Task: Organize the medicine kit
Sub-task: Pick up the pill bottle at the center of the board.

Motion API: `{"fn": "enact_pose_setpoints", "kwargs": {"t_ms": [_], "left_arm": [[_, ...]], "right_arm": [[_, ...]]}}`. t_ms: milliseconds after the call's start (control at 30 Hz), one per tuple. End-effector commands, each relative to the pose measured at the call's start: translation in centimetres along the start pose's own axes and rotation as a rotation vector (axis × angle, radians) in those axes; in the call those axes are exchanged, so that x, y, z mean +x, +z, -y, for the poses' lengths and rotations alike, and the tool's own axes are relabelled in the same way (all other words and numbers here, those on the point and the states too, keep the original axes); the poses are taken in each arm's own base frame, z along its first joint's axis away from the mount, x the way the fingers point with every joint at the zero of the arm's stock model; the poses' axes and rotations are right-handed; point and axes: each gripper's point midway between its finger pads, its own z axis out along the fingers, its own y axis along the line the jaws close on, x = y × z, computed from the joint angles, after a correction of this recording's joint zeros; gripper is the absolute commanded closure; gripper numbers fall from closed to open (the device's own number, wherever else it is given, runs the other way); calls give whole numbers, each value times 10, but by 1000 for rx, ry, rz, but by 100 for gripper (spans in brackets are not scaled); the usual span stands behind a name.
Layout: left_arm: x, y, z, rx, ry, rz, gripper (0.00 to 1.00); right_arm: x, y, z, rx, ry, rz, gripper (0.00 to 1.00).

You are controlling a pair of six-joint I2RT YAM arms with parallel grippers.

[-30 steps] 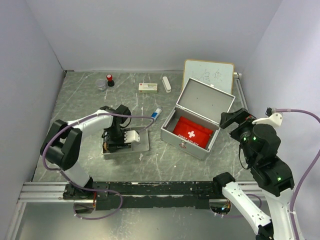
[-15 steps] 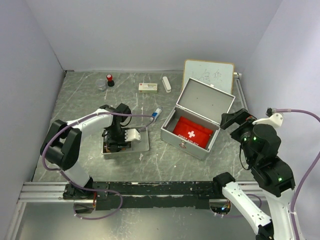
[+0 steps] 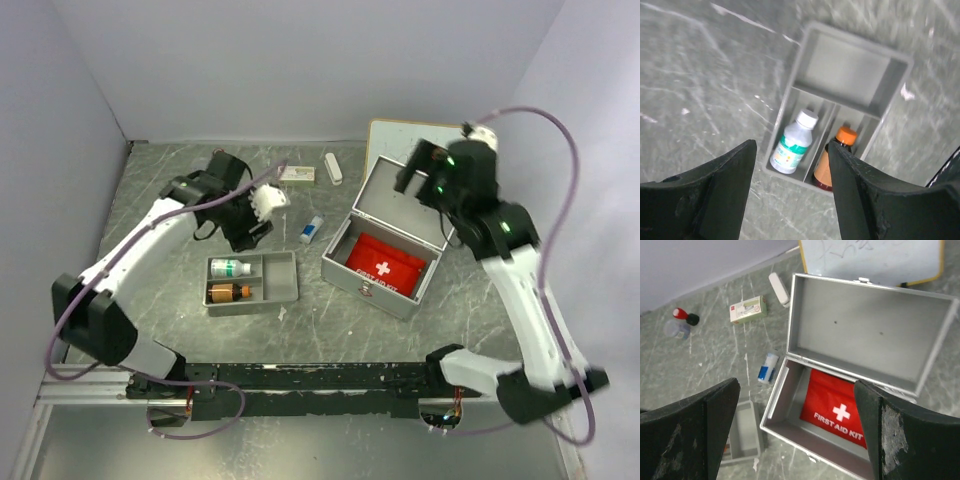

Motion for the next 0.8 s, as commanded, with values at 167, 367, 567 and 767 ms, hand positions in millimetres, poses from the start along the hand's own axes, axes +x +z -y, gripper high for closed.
{"fn": "enact_pose_setpoints", "kwargs": {"t_ms": [167, 367, 567, 767], "left_arm": [[-30, -73, -43, -218, -374, 343, 26], [-17, -86, -46, -250, -492, 391, 26], [-14, -92, -46, -280, -576, 437, 25], [-17, -95, -42, -271, -637, 468, 25]], "right_arm": [[50, 92, -103, 26, -68, -159, 0], [82, 129, -176, 69, -80, -178, 0], [146, 166, -180, 163, 26, -281, 7], [210, 197, -173, 215, 19, -405, 10]]}}
